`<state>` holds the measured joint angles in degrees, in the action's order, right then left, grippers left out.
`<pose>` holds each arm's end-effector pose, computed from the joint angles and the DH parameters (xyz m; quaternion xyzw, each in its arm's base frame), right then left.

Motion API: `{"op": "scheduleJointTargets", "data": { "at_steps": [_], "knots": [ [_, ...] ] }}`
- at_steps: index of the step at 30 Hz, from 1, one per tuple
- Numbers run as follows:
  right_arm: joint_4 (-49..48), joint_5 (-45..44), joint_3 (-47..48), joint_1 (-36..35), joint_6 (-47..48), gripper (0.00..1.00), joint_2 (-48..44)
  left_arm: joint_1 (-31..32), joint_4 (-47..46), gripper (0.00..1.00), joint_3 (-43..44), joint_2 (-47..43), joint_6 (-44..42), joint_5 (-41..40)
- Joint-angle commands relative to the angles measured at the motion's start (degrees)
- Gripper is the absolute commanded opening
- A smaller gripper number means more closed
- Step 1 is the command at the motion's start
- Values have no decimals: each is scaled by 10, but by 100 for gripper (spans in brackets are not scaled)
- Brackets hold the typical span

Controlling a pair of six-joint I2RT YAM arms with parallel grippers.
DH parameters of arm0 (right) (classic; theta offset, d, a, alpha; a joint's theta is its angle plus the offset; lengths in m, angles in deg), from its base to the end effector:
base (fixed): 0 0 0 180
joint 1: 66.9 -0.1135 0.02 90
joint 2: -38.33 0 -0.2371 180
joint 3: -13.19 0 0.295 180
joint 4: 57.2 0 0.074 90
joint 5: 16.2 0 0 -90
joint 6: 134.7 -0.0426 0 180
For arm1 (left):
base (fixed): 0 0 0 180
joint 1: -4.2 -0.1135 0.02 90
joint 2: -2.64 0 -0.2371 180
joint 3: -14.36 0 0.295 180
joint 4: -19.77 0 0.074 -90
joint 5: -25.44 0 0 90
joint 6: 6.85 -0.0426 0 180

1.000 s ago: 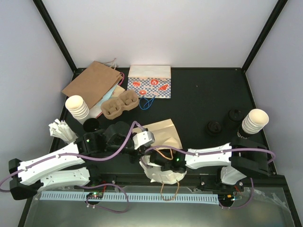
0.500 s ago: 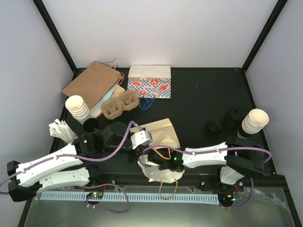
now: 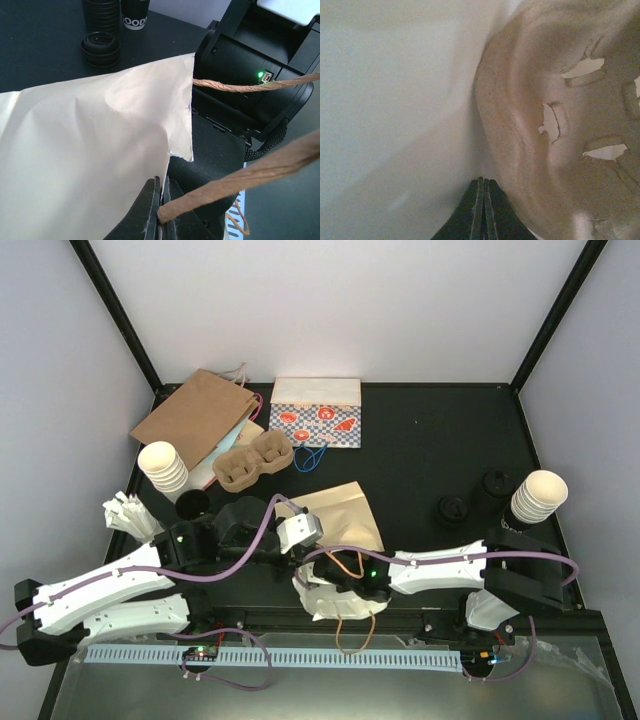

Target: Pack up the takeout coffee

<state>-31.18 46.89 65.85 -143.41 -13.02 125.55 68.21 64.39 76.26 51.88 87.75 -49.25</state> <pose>0.0902 0.2935 0.0854 -0.7273 0.5995 -0.1139 0.3141 0.0997 -0.2302 0.2968 0.4856 0.7207 -0.3672 0.3315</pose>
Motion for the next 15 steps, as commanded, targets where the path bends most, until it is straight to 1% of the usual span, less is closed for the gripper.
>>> {"op": "scheduleJointTargets", "data": {
  "at_steps": [1,5,8,10,12,15],
  "knots": [
    [-74,-65,12,-1,34,1,-28,24,19,1,17,10,-3,36],
    [-78,-76,11,-5,49,1,-32,25,24,1,27,16,-1,10],
    [-59,-84,25,-10,44,1,-30,25,40,2,44,26,-1,-21],
    [-10,-66,46,-11,23,2,-25,25,53,2,55,32,0,-50],
    [60,-51,71,-12,-8,2,-14,25,60,2,67,37,2,-74],
    [113,-25,86,-12,-52,2,-4,25,66,2,82,42,8,-106]
  ]
}}
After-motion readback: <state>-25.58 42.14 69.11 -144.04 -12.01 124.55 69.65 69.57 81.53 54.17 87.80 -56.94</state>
